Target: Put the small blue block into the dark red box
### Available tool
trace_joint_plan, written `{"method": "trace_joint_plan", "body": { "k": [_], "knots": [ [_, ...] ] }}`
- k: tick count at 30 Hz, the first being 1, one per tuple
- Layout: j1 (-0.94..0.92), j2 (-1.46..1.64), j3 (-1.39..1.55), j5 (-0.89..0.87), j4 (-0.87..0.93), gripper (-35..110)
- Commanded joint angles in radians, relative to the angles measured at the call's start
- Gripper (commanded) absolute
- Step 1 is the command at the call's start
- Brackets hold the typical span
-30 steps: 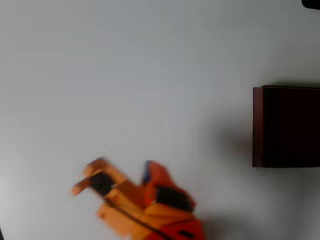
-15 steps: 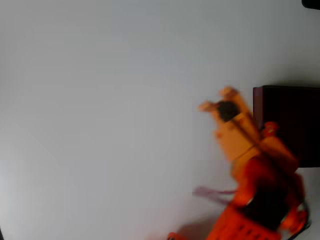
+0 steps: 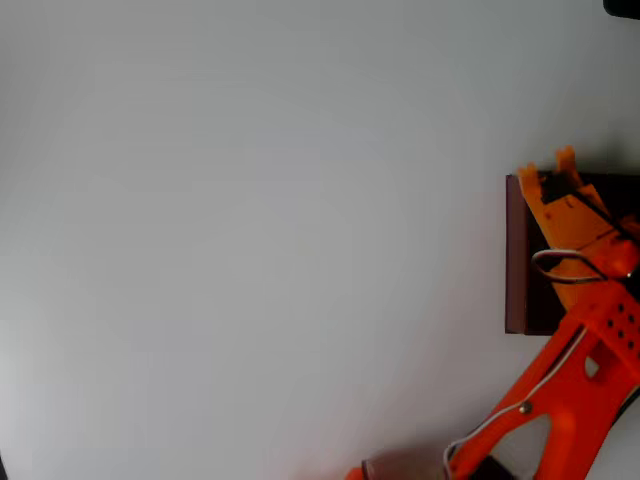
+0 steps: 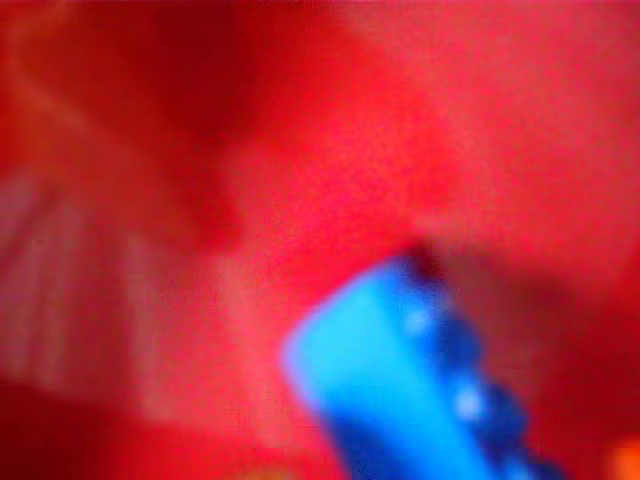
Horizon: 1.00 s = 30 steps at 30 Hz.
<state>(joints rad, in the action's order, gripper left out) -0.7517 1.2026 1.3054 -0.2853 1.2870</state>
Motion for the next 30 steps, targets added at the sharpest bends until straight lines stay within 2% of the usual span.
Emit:
{"method": "trace_joint_plan", "body": {
  "k": [1,6,12,16,19,24,30],
  "knots": [
    [-0.011,0.006,-0.097,0.006,0.069,19],
    [0.071,0.186,-0.086,0.072,0.196,18],
    [0.261,0.634,0.156,0.086,0.272,18],
    [0.454,0.996,0.459,0.038,0.206,12],
    [0.629,1.226,0.67,0.025,0.141,0],
    [0.96,1.517,0.943,0.052,0.037,0],
    [1.246,1.744,1.221,0.057,-0.052,0]
  ]
}}
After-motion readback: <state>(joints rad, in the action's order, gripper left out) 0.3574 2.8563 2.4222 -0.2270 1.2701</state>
